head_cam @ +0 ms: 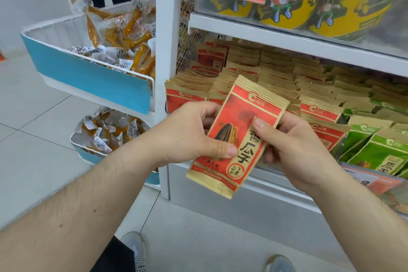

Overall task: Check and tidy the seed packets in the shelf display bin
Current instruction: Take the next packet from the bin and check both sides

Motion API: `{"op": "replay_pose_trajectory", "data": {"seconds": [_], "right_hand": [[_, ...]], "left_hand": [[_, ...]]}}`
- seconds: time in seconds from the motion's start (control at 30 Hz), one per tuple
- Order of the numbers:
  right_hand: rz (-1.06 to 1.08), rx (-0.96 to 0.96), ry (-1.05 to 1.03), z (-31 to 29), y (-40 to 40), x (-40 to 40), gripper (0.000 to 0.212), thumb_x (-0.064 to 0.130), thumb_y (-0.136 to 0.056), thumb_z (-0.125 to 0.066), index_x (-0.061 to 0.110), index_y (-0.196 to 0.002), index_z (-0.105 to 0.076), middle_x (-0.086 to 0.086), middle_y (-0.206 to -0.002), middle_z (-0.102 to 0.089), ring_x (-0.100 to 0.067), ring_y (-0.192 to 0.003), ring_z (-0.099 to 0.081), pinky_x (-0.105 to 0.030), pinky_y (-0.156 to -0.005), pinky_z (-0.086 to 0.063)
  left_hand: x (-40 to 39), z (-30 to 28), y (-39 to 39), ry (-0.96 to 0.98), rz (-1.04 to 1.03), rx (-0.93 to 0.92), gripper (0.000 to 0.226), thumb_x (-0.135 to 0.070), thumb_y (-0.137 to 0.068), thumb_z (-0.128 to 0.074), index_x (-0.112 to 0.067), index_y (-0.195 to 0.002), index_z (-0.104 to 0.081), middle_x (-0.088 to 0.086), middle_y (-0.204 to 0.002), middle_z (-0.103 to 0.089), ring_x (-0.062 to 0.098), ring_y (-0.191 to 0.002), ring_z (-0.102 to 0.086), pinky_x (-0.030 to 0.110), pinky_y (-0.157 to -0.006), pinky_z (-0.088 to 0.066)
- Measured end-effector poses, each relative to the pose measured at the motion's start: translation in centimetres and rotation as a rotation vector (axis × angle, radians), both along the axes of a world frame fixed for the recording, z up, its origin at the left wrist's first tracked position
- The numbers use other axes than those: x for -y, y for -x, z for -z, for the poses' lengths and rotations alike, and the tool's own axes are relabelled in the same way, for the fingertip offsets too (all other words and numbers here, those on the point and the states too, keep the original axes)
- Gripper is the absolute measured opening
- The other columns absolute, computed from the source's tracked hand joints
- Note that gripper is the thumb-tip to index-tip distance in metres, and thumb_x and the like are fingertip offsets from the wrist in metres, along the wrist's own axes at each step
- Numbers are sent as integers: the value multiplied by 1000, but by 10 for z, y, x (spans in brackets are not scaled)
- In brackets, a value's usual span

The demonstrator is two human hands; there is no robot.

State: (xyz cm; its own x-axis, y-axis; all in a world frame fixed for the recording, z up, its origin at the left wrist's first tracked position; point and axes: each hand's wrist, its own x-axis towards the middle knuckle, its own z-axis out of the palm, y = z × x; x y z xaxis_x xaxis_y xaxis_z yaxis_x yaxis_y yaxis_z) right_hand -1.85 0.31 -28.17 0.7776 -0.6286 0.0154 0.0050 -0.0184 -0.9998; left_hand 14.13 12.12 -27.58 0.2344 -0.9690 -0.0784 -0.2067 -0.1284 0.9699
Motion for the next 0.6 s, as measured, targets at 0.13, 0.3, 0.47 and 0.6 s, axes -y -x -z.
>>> {"op": "replay_pose_trajectory", "data": {"seconds": [0.13,0.3,0.47,0.6], "right_hand": [[43,-19,19,1,1,5,16,31,-77,-76,19,-75,-65,-3,-59,-62,-12,-42,-43,-24,-47,-33],[60,-29,82,0,7,9,24,34,-69,-66,15,-84,-67,-6,-68,-69,-22,-53,-49,-22,-43,-39],[58,-59,94,3,12,16,21,31,-75,-66,13,-87,-68,-10,-74,-72,-29,-60,-51,-26,-46,-42],[81,-78,86,0,16,20,7,14,-90,-63,10,-88,-68,-12,-73,-72,-24,-53,-51,-26,-46,-42]], "left_hand": [[-1,-12,-2,14,-41,181,37,-41,-68,-79,-27,-100,-67,-7,-96,-75,12,-90,-72,42,-83,-59],[9,-39,-16,269,-444,504,11,-38,-89,-64,-28,-94,-67,-10,-85,-68,7,-83,-64,29,-78,-55],[51,-55,-36,-31,-372,908,36,-25,-101,-44,-19,-137,-50,3,-133,-56,20,-121,-52,27,-93,-40],[94,-54,-54,-284,-226,992,40,-10,-96,-40,-9,-135,-52,14,-137,-54,30,-121,-52,32,-95,-44]]}}
